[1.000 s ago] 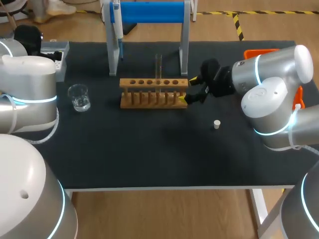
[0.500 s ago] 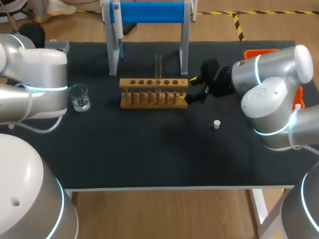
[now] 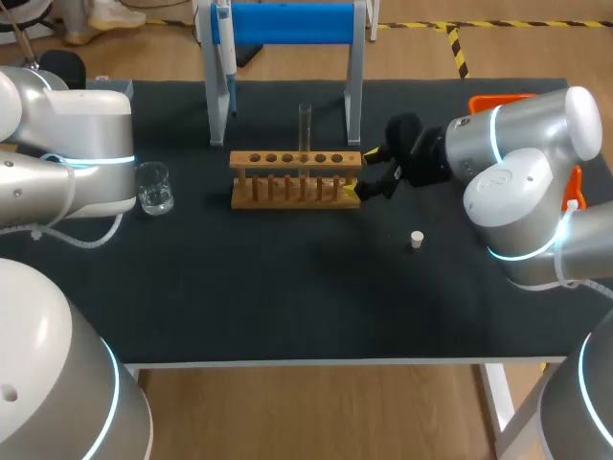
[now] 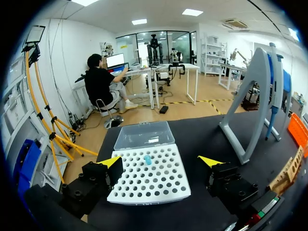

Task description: Invert the test tube, pick up the pipette, mount the tip to pipette, aspirate from beaker and dispense into the tube, eject the tip, return the pipette, and cap with the stopper.

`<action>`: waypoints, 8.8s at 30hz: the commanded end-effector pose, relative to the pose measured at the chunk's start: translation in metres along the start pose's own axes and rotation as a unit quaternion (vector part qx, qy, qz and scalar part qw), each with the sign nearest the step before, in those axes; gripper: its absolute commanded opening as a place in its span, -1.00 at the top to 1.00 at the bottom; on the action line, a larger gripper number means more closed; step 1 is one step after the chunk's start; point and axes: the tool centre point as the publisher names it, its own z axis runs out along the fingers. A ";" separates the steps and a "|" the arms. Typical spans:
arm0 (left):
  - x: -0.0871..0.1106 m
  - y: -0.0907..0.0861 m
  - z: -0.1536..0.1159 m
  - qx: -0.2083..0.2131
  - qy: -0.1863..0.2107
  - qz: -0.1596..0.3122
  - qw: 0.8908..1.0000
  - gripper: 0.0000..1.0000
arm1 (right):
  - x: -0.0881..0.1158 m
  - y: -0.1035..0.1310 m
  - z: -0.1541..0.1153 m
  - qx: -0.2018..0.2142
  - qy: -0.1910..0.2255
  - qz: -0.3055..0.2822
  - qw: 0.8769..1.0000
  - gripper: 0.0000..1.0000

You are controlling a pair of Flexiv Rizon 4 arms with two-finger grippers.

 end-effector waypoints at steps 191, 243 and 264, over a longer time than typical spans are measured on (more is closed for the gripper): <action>-0.012 -0.052 -0.021 0.023 -0.012 0.015 1.000 1.00 | 0.000 -0.001 -0.001 -0.001 0.001 0.000 1.000 -1.00; 0.128 -0.047 -0.225 0.016 0.332 0.286 0.899 1.00 | 0.000 -0.001 -0.001 -0.001 0.001 0.000 1.000 -1.00; 0.196 -0.009 -0.272 -0.021 0.399 0.304 0.865 1.00 | 0.000 -0.001 -0.001 -0.001 0.001 0.000 1.000 -1.00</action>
